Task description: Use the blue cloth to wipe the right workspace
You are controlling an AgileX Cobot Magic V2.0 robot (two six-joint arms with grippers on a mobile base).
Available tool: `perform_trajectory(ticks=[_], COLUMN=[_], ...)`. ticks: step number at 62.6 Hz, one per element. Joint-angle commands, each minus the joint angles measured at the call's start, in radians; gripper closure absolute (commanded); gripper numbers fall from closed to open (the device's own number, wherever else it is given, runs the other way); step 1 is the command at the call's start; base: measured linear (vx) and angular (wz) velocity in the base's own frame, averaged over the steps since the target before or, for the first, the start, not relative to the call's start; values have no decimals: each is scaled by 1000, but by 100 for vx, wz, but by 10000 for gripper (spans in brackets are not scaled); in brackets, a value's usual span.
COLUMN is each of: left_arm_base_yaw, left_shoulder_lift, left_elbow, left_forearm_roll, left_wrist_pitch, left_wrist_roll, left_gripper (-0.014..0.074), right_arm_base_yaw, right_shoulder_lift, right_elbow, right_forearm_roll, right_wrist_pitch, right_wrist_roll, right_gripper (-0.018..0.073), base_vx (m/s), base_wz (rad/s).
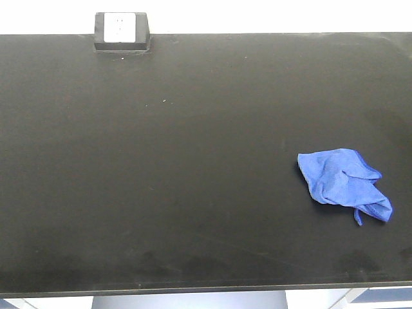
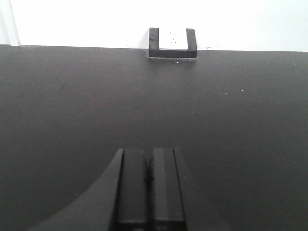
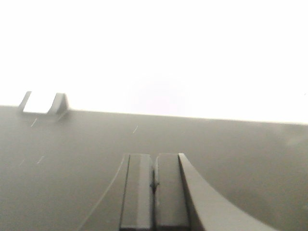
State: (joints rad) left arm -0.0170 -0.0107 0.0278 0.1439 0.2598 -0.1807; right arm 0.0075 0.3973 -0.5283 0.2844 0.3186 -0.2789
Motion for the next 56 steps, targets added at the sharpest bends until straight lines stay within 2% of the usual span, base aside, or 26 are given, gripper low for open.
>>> perform_trajectory(ticks=[1, 11, 22, 37, 56], left_arm_base_yaw=[-5, -5, -5, -5, -5], left_shoulder_lift=[-16, -16, -16, -16, -16], left_elbow=[30, 30, 30, 30, 30], left_forearm_roll=[1, 1, 1, 1, 1], left_wrist_pitch=[-80, -80, -80, -80, -80], left_wrist_roll=[-8, -8, -8, -8, -8], left_gripper=[602, 602, 602, 602, 602], right_arm_base_yaw=[-5, -5, -5, -1, -1], right_shoulder_lift=[-2, 0, 0, 0, 0], right_elbow=[44, 111, 147, 162, 162], right_forearm_roll=[-5, 1, 36, 35, 33], right_wrist_pitch=[-196, -217, -134, -83, -106], right_wrist_roll=[-9, -8, 2, 2, -3], right_gripper=[570, 567, 567, 567, 567], base_vx=[0, 0, 0, 0, 0], base_wz=[0, 0, 0, 0, 0])
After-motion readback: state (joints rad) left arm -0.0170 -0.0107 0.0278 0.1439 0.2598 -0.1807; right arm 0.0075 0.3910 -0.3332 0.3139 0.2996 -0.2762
